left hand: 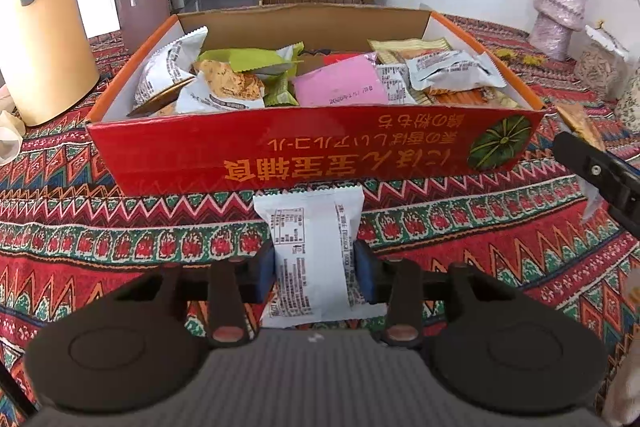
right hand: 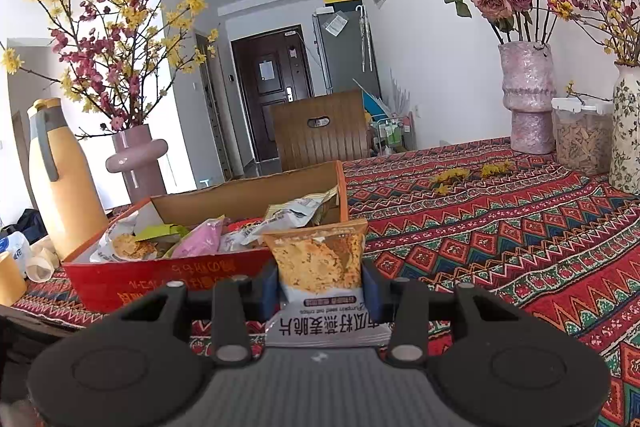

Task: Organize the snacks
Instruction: 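Carry both held packets up and over the cardboard box, then lower both packets into the box and open both grippers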

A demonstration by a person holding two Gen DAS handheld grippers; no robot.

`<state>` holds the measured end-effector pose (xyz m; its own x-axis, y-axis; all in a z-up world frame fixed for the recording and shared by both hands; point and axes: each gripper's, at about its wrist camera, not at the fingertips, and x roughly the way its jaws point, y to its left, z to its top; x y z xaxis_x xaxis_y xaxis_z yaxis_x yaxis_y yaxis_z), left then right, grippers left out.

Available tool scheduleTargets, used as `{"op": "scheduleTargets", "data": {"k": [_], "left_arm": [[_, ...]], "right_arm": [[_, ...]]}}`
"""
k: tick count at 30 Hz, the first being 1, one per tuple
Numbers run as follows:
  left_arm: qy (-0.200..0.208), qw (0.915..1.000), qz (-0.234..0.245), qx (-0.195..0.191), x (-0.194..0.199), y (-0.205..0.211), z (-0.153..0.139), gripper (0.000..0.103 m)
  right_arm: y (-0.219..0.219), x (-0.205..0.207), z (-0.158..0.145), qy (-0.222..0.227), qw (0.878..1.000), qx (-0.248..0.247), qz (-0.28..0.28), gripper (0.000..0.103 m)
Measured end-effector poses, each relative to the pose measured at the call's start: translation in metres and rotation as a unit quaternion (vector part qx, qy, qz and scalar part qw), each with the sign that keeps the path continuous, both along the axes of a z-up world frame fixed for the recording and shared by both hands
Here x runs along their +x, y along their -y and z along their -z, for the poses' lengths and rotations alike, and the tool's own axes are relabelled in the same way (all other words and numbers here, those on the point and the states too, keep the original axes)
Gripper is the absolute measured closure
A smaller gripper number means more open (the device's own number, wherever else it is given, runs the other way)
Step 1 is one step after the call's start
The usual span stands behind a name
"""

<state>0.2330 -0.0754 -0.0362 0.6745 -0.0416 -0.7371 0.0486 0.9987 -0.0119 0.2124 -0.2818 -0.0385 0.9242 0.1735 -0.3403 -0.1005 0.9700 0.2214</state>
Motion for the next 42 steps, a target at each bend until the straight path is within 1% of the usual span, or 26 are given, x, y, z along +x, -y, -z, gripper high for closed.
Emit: {"op": "scheduleTargets", "data": {"k": [4,10,15,17,21,24,27,31,35,39,42], "left_arm": [[0.025,0.9996,0.013,-0.001,-0.011,-0.003,-0.01,0.062],[0.07,0.9969,0.03,-0.016,-0.029,-0.012,-0.032,0.062],[0.114,0.9929,0.033,-0.011,-0.034,-0.024,-0.058,0.062],[0.125,0.9916,0.032,-0.007,-0.033,-0.026,-0.065,0.062],[0.148,0.9887,0.026,0.003,-0.027,-0.031,-0.081,0.062],[0.162,0.9866,0.016,0.001,-0.018,-0.036,-0.089,0.062],[0.177,0.9842,0.003,-0.002,-0.007,-0.041,-0.095,0.062],[0.19,0.9817,-0.015,-0.004,0.011,-0.046,-0.097,0.062],[0.193,0.9803,-0.039,-0.01,0.032,-0.051,-0.09,0.062],[0.198,0.9785,-0.058,-0.01,0.05,-0.059,-0.075,0.062],[0.203,0.9767,-0.065,-0.026,0.056,-0.068,-0.06,0.062]], "right_arm": [[-0.001,-0.001,0.0,0.003,1.0,-0.004,0.0,0.061],[-0.005,-0.005,-0.002,0.018,1.0,-0.014,0.0,0.061],[-0.015,-0.013,-0.006,0.038,0.998,-0.042,-0.006,0.062],[-0.02,-0.017,-0.012,0.045,0.997,-0.054,-0.014,0.062],[-0.029,-0.017,-0.033,0.063,0.996,-0.056,-0.027,0.062],[-0.035,-0.01,-0.047,0.077,0.994,-0.067,-0.033,0.062],[-0.041,0.003,-0.059,0.08,0.993,-0.075,-0.036,0.062],[-0.052,0.026,-0.073,0.083,0.993,-0.077,-0.036,0.062],[-0.063,0.054,-0.079,0.082,0.993,-0.073,-0.031,0.062],[-0.072,0.084,-0.069,0.067,0.995,-0.068,-0.028,0.062],[-0.076,0.096,-0.055,0.058,0.996,-0.066,-0.023,0.062]]}}
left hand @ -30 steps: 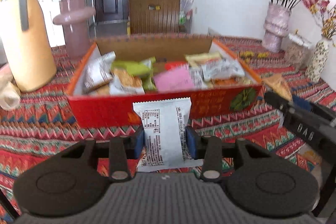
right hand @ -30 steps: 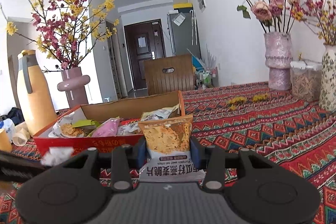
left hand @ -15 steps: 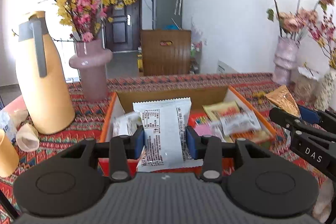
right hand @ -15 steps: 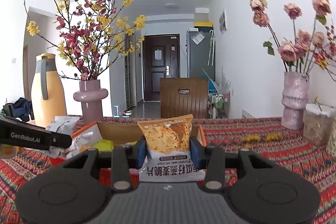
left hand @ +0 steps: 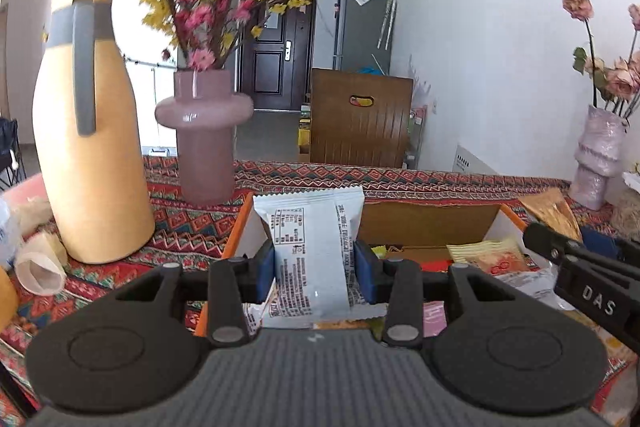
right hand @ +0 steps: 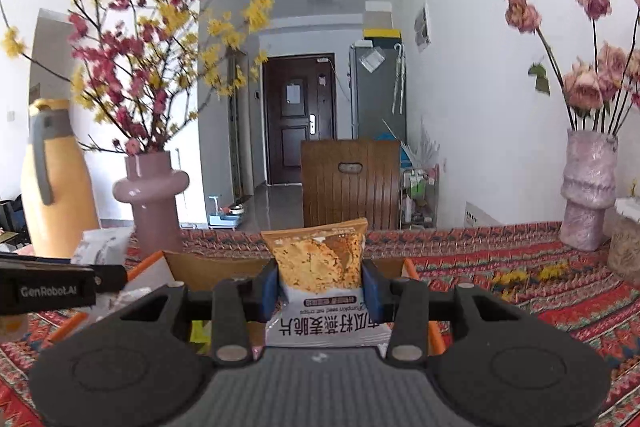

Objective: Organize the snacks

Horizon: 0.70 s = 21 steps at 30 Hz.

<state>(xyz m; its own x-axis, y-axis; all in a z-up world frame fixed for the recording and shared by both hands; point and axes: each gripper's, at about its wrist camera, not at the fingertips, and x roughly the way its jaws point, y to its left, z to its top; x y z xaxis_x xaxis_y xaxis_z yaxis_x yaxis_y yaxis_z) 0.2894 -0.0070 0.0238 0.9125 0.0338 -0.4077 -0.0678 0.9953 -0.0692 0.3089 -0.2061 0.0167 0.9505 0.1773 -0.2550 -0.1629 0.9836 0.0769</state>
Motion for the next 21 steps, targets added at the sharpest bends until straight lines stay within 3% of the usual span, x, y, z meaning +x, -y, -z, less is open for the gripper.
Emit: {"op": "scheduleTargets", "data": {"k": [9,10,11,12,13,14,15,17,21], "left_arm": [[-0.003,0.9999,0.009,0.004,0.002,0.0,0.011,0.06],[0.0,1.0,0.003,0.006,0.0,0.0,0.011,0.057],[0.004,1.0,0.001,0.006,0.0,0.0,0.011,0.047],[0.01,0.9999,0.0,0.004,-0.002,-0.001,0.011,0.027],[0.018,0.9998,-0.005,0.002,-0.005,-0.002,0.01,0.017],[0.027,0.9995,-0.015,0.003,-0.008,-0.003,0.008,0.003],[0.038,0.999,-0.024,0.004,-0.011,-0.004,0.007,0.0],[0.046,0.9986,-0.026,-0.004,-0.014,-0.007,0.004,0.0],[0.042,0.9981,-0.044,-0.013,-0.011,-0.012,0.004,0.0]], "right_arm": [[-0.001,0.013,0.026,-0.022,1.0,-0.001,-0.007,0.061],[-0.001,0.014,0.026,-0.024,1.0,-0.001,-0.007,0.06],[-0.001,0.014,0.027,-0.026,1.0,0.001,-0.007,0.058],[0.0,0.013,0.027,-0.026,1.0,0.004,-0.006,0.057],[0.001,0.014,0.027,-0.026,1.0,0.006,-0.007,0.054],[0.002,0.013,0.027,-0.026,1.0,0.008,-0.008,0.041],[0.003,0.011,0.026,-0.024,1.0,0.011,-0.006,0.02],[0.006,0.006,0.025,-0.01,1.0,0.018,-0.001,0.001],[0.007,0.001,0.024,0.003,1.0,0.021,0.005,0.0]]}}
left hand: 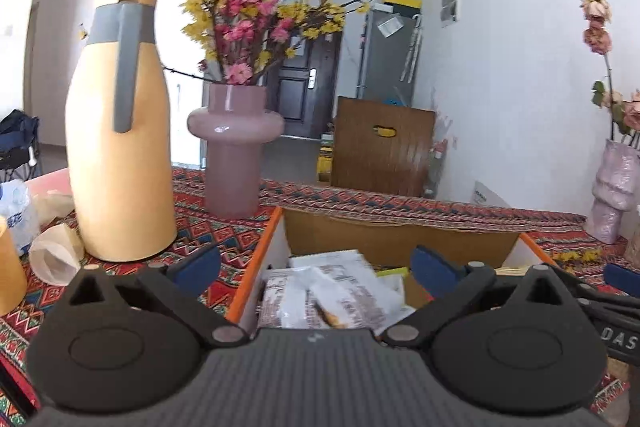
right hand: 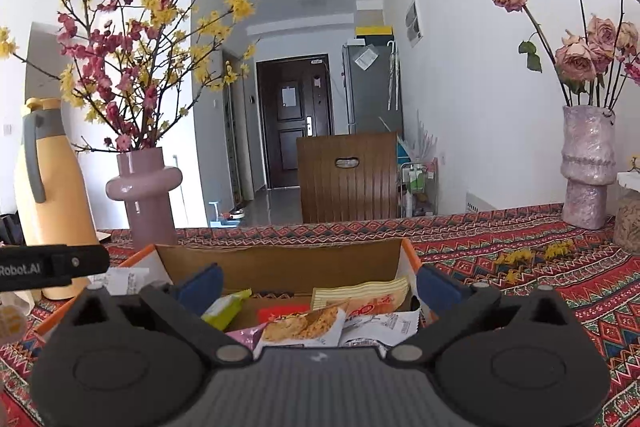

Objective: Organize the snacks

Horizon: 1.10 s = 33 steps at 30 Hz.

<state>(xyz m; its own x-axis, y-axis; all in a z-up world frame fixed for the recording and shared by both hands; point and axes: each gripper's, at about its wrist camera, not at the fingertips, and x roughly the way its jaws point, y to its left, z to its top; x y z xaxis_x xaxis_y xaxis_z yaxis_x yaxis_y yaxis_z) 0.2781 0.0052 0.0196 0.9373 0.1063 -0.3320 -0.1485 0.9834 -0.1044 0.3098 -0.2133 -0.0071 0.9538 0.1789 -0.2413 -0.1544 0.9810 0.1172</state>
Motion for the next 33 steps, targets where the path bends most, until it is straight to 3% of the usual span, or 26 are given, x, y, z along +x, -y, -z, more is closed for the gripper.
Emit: {"op": "scheduleTargets", "data": {"k": [9,15,21,33], "left_arm": [[0.006,0.9998,-0.014,-0.012,-0.02,-0.006,-0.029,0.0],[0.017,0.9991,0.038,-0.013,-0.071,-0.009,-0.044,0.0],[-0.004,0.997,0.072,0.027,-0.116,-0.008,-0.03,0.0],[-0.08,0.9938,0.077,0.005,-0.173,-0.03,0.022,0.0]], "right_arm": [[0.004,-0.008,-0.012,0.015,1.0,-0.004,0.006,0.0],[0.01,-0.054,-0.042,0.048,0.999,-0.01,0.007,0.0],[0.016,-0.107,-0.047,0.052,0.998,-0.012,-0.024,0.0],[0.025,-0.166,-0.005,-0.043,0.998,-0.023,-0.038,0.0]]}}
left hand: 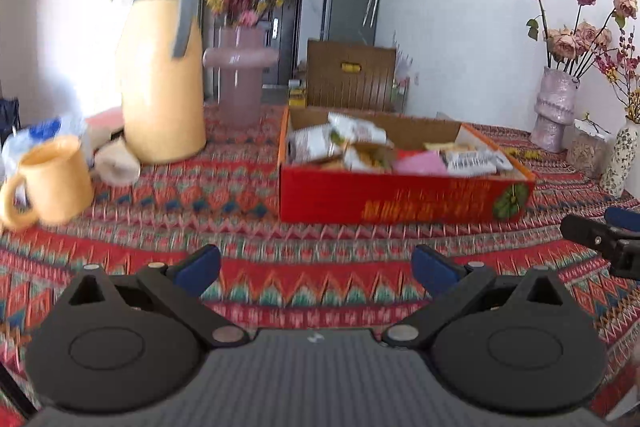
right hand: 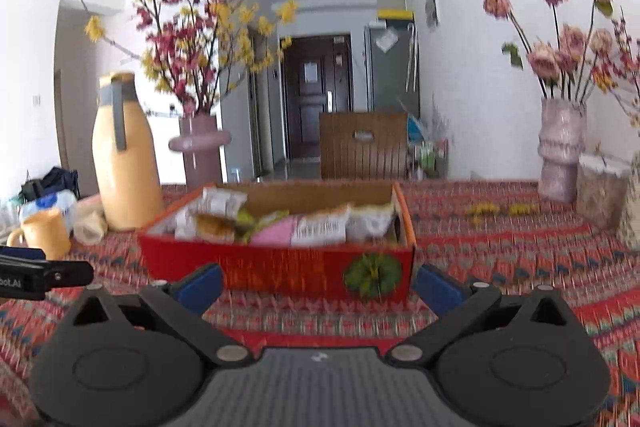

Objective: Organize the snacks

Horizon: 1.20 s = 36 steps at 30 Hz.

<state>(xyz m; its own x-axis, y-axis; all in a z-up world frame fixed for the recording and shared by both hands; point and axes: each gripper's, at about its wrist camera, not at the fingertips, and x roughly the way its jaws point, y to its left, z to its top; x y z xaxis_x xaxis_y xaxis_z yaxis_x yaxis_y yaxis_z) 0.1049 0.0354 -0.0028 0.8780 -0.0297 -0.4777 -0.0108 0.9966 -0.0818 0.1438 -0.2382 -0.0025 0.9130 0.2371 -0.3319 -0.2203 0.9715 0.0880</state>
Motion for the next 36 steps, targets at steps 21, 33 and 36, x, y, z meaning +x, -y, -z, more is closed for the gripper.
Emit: {"op": "scheduleTargets", "data": {"k": [21,33,36], "left_arm": [[0.0,0.9999,0.015,-0.008,-0.034,0.009,0.006,0.0],[-0.003,0.9998,0.018,-0.008,-0.032,0.01,0.008,0.0],[-0.003,0.9998,0.017,-0.008,-0.032,0.01,0.008,0.0]], "right_arm": [[-0.002,-0.034,0.022,-0.048,0.999,-0.001,-0.004,0.0],[-0.001,-0.032,0.023,-0.052,0.999,-0.001,-0.004,0.0],[-0.001,-0.032,0.023,-0.052,0.999,-0.001,-0.004,0.0]]}}
